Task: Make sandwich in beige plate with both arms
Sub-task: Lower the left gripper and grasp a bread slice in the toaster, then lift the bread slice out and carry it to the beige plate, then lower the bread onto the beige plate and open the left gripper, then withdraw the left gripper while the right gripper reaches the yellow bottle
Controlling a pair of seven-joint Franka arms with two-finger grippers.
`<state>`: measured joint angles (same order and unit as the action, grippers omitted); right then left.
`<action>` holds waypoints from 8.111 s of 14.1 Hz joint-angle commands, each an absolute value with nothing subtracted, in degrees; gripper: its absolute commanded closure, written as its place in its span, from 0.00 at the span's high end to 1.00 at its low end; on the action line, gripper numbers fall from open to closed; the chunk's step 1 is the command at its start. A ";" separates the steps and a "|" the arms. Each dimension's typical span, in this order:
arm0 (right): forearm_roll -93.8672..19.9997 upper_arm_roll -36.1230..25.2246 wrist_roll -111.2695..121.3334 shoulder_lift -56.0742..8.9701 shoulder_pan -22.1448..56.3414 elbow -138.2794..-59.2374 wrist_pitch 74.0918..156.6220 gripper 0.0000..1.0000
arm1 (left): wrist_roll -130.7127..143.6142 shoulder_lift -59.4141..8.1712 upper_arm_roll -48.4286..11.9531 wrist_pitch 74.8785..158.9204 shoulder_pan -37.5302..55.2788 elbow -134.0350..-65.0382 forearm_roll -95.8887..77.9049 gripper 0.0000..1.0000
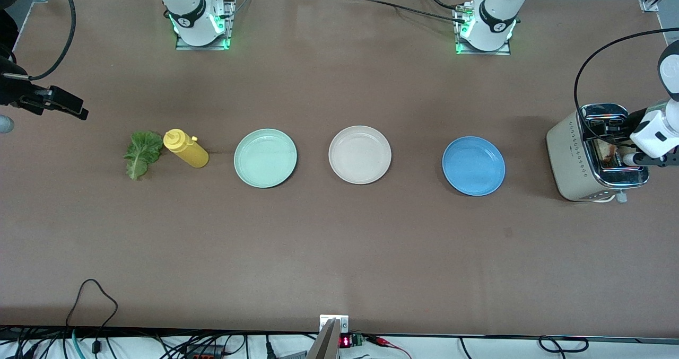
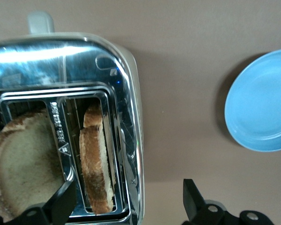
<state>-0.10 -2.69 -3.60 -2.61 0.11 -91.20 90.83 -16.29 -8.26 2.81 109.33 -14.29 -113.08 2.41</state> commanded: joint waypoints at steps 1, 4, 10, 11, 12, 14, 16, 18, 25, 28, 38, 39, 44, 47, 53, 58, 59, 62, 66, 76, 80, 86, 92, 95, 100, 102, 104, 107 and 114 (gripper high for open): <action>-0.18 -2.64 -3.87 -1.85 0.18 -91.76 91.23 1.00 | -20.29 -6.94 2.37 110.30 -15.20 -114.87 3.43 1.00; -0.18 -2.64 -3.87 -1.85 0.18 -91.67 91.23 1.00 | -21.97 -7.38 2.37 111.88 -16.52 -114.79 3.52 1.00; -0.18 -2.64 -3.87 -1.85 0.18 -91.76 91.23 1.00 | -22.32 -8.70 2.37 111.88 -17.14 -115.31 3.52 0.92; -0.18 -2.64 -3.87 -1.85 0.18 -91.76 91.23 1.00 | -22.32 -8.88 2.37 111.88 -17.14 -115.40 3.52 0.88; -0.18 -2.64 -3.87 -1.85 0.18 -91.67 91.23 1.00 | -22.32 -8.96 2.37 111.88 -17.14 -115.40 3.43 0.79; -0.18 -2.64 -3.87 -1.85 0.18 -91.67 91.23 1.00 | -22.15 -9.14 2.37 111.97 -17.14 -115.31 3.43 0.60; -0.18 -2.64 -3.87 -1.85 0.09 -91.67 91.23 1.00 | -22.32 -9.05 2.37 111.89 -17.14 -114.96 3.43 0.35; -0.18 -2.64 -3.87 -1.85 0.17 -91.76 91.14 1.00 | -22.41 -8.96 2.37 111.80 -17.14 -114.87 3.43 0.17; -0.09 -2.72 -3.87 -1.76 0.17 -91.84 91.05 1.00 | -27.25 -7.13 2.20 108.74 -17.14 -112.86 3.52 0.00; -0.09 -2.72 -3.87 -1.76 0.09 -91.76 90.97 1.00 | -27.16 -6.77 0.71 101.80 -17.05 -107.15 3.52 0.00; -0.09 -2.72 -3.87 -1.76 0.18 -91.76 91.06 1.00 | -20.66 0.79 -13.25 88.61 -16.52 -102.04 2.73 0.00; -0.09 -2.72 -3.87 -1.76 0.18 -91.76 91.05 1.00 | -20.22 0.70 -15.27 88.07 -16.52 -102.13 1.85 0.00; -0.09 -2.64 -3.87 -1.76 0.26 -91.76 90.97 1.00 | -14.27 -2.98 -25.38 94.44 -15.65 -106.51 -17.28 0.00; -0.09 -2.64 -3.87 -1.76 0.18 -91.76 90.70 1.00 | -5.13 -7.62 -30.66 105.35 -15.56 -108.19 -28.69 0.00; -0.52 -2.72 -3.96 -1.58 0.18 -91.84 90.26 1.00 | -4.57 -22.57 -30.76 116.26 -10.38 -108.28 -46.99 0.00; -0.53 -2.81 -3.96 -1.50 -0.09 -91.93 90.18 1.00 | -13.13 -27.85 -30.50 125.84 -4.14 -109.16 -56.76 0.00; -0.53 -2.90 -3.96 -1.49 -0.09 -91.93 90.18 1.00 | -17.88 -29.08 -30.50 126.29 -4.13 -109.16 -58.34 0.00; -0.88 -2.90 -3.96 -1.76 -0.09 -91.76 90.35 1.00 | -30.55 -30.24 -30.06 126.21 -4.48 -111.43 -61.87 0.00; -0.97 -3.16 -4.04 -2.02 -0.35 -91.76 90.35 1.00 | -48.82 -30.93 -28.22 126.21 -4.83 -114.60 -71.59 0.00; -5.98 -5.19 -3.96 -3.34 -3.16 -91.67 90.88 1.00 | -58.79 -35.06 -28.04 125.86 -4.31 -117.77 -79.54 0.00; -6.06 -5.19 -3.25 -4.04 -2.99 -91.67 90.62 1.00 | -61.17 -36.83 -27.86 126.12 -4.31 -117.77 -79.54 0.00; -6.15 -4.75 -3.95 -4.92 -2.46 -92.72 90.61 1.00 | -65.65 -39.02 -26.72 126.30 -4.22 -117.42 -79.63 0.04; -11.43 -4.04 11.91 -4.13 -5.01 -101.85 94.56 1.00 | -64.95 -38.94 -26.81 132.10 -0.54 -116.81 -82.34 1.00; -11.34 -4.04 17.30 -2.82 -5.36 -105.98 97.72 1.00 | -64.86 -37.45 -26.81 132.01 -0.17 -116.02 -82.88 1.00; -10.55 -3.87 18.81 -2.72 -5.36 -107.32 98.53 1.00 | -64.95 -30.94 -25.93 132.19 0.44 -116.98 -81.39 1.00; -10.55 -3.87 18.81 -2.72 -5.36 -107.31 98.53 1.00 | -64.86 -30.41 -24.44 132.19 0.44 -117.33 -79.20 1.00; -10.55 -3.87 18.72 -2.72 -5.36 -107.31 98.61 1.00 | -64.86 -30.41 -24.08 132.19 0.44 -118.47 -79.10 1.00; -10.63 -3.87 19.77 -2.81 -5.36 -107.58 99.05 1.00 | -65.30 -30.24 -20.76 131.75 0.26 -119.88 -78.66 1.00; -11.16 -2.64 38.21 -0.18 -7.64 -116.54 104.33 1.00 | -58.91 -22.24 -12.50 123.07 0.09 -119.71 -67.70 1.00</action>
